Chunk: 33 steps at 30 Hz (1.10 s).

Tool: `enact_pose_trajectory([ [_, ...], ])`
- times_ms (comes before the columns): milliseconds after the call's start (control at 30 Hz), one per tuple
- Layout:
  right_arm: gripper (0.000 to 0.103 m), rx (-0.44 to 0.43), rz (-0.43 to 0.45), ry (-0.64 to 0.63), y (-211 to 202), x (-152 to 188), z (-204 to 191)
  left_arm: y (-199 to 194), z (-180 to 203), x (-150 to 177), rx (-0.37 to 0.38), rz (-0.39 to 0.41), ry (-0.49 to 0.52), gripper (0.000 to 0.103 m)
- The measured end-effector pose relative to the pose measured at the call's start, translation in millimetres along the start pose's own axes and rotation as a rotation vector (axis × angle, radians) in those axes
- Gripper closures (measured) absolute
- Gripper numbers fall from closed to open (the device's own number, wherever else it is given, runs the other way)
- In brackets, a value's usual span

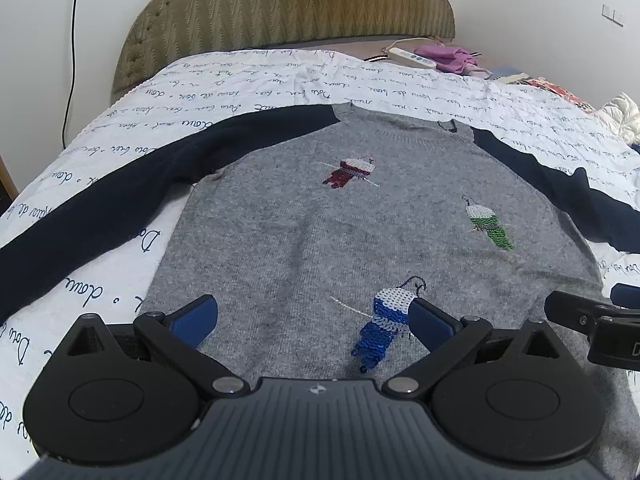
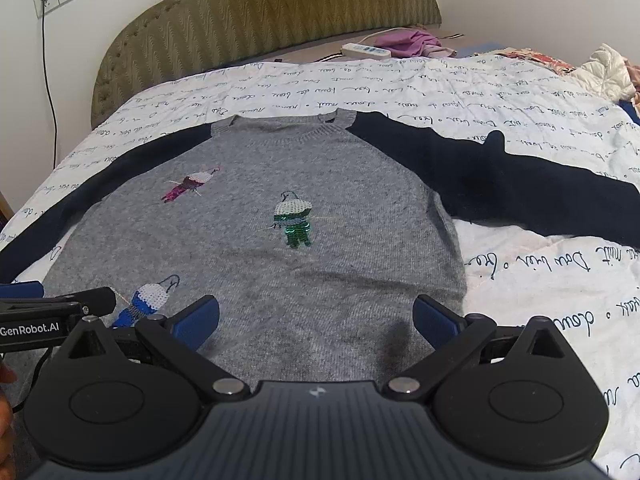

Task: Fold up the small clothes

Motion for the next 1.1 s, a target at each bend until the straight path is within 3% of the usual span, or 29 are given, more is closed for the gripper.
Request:
enact_pose_trajectory([
  [1100,0.0,0.015,0.051,-0.029,-9.1,-1.7,9.7,1.2,7.5,-3.6,-0.024,-0.003,0.034,0.001],
])
Point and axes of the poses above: each gripper's, at about its wrist camera, not at the fingertips, and y roughly the way its jaws point, z to its right, x to its underside, the point moved 5 cm from there along y, roughly the way its jaws point, and after that the axes turned 3 degrees about y, right-handed, at the moved point
